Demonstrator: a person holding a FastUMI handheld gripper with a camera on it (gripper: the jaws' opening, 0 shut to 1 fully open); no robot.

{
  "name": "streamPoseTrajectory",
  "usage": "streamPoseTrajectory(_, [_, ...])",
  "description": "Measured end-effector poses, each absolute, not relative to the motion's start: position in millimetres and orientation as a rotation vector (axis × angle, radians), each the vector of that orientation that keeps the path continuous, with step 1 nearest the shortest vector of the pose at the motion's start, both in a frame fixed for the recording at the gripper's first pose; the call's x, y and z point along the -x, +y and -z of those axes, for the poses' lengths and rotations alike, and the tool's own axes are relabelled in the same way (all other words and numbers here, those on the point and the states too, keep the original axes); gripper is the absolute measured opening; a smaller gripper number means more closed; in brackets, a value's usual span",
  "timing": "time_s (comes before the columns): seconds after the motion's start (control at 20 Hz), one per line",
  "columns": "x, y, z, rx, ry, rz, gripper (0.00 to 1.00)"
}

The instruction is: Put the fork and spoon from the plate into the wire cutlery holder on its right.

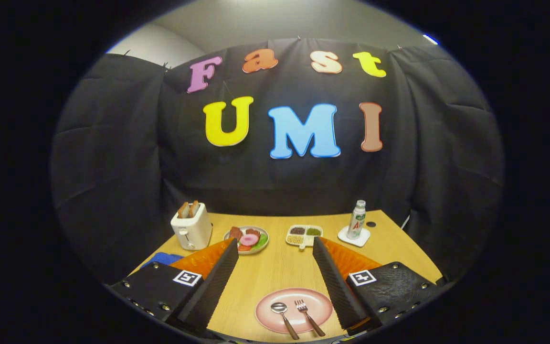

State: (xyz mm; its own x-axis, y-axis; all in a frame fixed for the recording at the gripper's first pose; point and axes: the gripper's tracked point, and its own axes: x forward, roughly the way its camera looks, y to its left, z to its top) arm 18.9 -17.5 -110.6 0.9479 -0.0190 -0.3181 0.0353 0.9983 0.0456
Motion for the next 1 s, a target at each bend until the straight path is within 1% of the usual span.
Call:
streamPoseTrajectory(0.25, [-10,-31,190,-0.062,0.538,0.056,0.97])
streamPoseTrajectory(0.5, [3,-44,243,-0.038,0.698,0.090,0.97])
streamPoseTrajectory(0.75, [22,-57,303,-0.004,0.925,0.121,0.97])
streamPoseTrajectory(1.0, [37,-70,341,0.067,1.087,0.121,0.97])
